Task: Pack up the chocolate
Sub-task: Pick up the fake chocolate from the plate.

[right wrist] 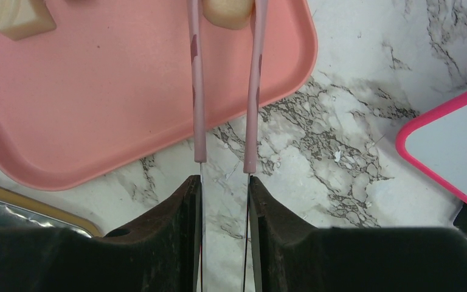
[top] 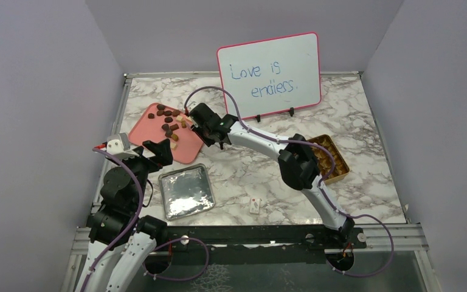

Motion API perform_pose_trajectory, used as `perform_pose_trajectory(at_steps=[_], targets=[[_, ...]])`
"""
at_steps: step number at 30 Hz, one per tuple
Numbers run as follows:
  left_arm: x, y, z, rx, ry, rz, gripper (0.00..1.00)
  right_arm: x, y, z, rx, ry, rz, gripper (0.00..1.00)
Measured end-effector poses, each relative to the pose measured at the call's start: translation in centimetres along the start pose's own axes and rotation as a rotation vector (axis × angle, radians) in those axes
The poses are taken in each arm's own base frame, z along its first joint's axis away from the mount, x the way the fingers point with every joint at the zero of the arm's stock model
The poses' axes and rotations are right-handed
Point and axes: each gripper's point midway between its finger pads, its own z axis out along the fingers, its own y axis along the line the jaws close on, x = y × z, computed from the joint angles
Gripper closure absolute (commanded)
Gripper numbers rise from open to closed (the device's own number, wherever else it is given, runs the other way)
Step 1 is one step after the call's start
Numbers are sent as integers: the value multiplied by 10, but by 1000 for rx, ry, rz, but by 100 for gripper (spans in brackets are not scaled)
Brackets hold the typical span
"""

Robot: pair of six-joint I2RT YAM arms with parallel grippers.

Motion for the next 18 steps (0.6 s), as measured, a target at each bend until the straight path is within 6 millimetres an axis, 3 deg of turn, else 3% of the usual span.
perform_pose_trajectory(at_steps=[18], targets=[[-1, 0, 0, -1, -3, 0, 1, 16, 6, -15, -50, 36, 0, 67]])
